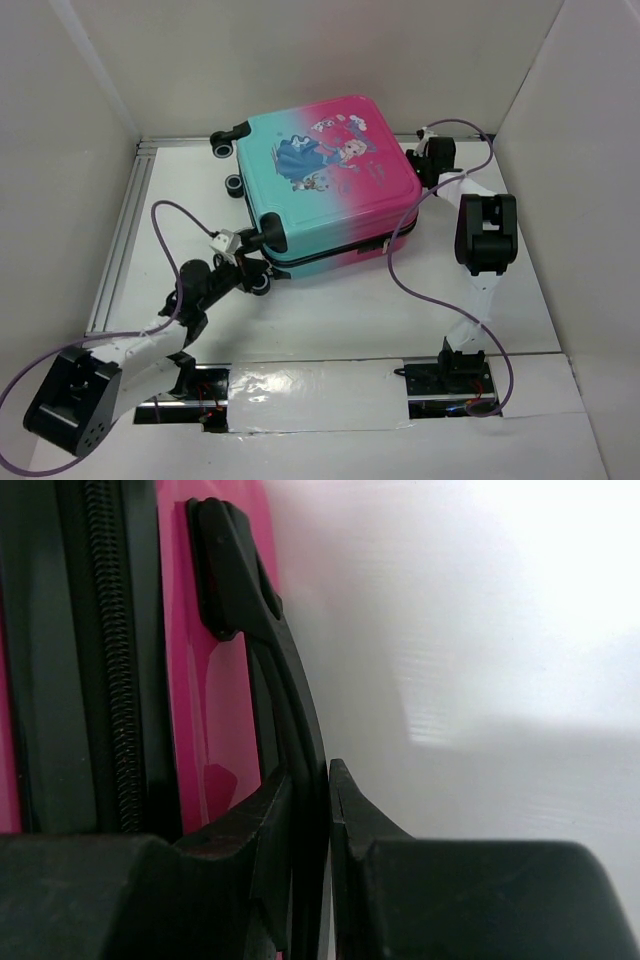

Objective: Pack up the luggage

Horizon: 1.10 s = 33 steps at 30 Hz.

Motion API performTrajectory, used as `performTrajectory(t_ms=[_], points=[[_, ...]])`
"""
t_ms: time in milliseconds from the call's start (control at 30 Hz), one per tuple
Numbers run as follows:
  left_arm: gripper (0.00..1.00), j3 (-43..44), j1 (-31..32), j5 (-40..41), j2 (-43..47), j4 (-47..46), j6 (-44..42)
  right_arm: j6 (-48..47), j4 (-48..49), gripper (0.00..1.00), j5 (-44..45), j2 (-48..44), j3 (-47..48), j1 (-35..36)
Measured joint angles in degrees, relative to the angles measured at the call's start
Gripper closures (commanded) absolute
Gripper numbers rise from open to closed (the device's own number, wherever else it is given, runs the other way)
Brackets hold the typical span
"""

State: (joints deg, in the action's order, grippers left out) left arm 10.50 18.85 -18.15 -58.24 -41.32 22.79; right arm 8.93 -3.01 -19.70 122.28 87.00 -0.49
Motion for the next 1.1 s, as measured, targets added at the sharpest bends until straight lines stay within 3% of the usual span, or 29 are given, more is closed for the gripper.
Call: performTrajectory(t_ms=[167, 367, 567, 833, 1100], points=[[1.0, -1.5, 11.8, 12.4, 3.8, 1.1, -0.1, 4.0, 3.1, 1.0, 0.6, -0.6, -2.4, 0.1], [1.0, -0.9, 29.6, 33.3, 4.3, 3.2, -0.3, 7.6, 8.0, 1.0, 0.9, -2.8, -7.5, 0.1], [1.0, 10.3, 43.8, 50.7, -10.5, 6.4, -0.1, 8.9, 11.3, 1.0, 2.1, -5.3, -12.1, 0.5], [1.0, 26.3, 50.7, 61.5, -27.9, 9.6, -0.3, 11.0, 16.0, 1.0, 3.7, -10.2, -20.4, 0.7], [1.0, 38.6, 51.2, 57.4, -39.2, 9.2, -4.6, 12.0, 18.4, 1.0, 3.8, -12.9, -24.9, 0.7]])
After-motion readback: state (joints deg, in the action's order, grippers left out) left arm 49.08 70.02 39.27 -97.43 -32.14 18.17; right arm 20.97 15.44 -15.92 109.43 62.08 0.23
